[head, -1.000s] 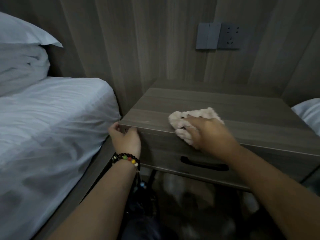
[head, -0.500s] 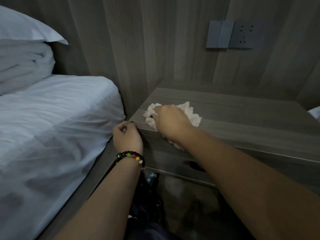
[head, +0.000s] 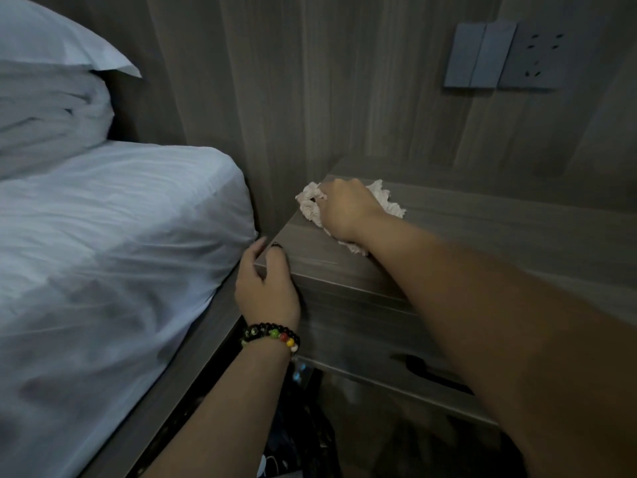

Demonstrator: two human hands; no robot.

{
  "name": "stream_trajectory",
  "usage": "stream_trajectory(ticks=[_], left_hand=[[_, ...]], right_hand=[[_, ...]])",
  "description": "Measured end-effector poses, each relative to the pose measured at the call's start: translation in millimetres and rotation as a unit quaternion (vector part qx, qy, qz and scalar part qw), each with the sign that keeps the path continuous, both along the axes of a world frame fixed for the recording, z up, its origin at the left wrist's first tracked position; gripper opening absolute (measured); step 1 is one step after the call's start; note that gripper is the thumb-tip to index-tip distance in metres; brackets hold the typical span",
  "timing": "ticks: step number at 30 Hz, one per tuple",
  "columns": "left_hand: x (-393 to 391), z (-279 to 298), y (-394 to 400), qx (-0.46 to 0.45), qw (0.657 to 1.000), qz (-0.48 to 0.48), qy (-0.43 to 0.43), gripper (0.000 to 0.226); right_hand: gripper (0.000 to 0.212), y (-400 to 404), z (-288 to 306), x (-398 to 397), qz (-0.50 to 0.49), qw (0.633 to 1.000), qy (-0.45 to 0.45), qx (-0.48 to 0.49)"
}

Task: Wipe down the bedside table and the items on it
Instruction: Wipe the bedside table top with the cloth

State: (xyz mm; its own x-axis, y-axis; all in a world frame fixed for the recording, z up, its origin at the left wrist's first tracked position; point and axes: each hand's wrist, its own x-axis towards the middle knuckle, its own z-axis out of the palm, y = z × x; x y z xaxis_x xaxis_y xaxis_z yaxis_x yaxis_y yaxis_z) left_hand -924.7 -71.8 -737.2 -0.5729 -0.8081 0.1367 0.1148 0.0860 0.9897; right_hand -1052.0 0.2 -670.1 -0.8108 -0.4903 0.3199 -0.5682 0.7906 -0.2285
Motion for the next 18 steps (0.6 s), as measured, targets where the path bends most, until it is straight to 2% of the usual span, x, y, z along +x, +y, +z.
stream_trajectory(ticks=[2, 4, 9, 18], left_hand=[[-6.6, -8.3, -0.8, 0.001, 0.998, 0.003, 0.06, 0.052], [-14.8, -16.0, -3.1, -0.004, 0.994, 0.011, 0.105, 0.061], [-22.9, -25.9, -8.0, -0.05, 0.983, 0.028, 0.176, 0.054], [-24.2, -31.3, -12.8, -0.096, 0.979, 0.002, 0.177, 0.054]], right_hand=[[0.024, -1.7, 0.3, -15.3, -0.001, 1.0, -0.004, 0.001], [0.025, -4.3, 0.3, -33.1, -0.008, 1.0, -0.014, 0.008], [0.029, -10.3, 7.5, -78.7, -0.029, 0.999, -0.026, 0.014], [0.036, -14.3, 17.4, -146.2, -0.08, 0.994, -0.01, 0.07]])
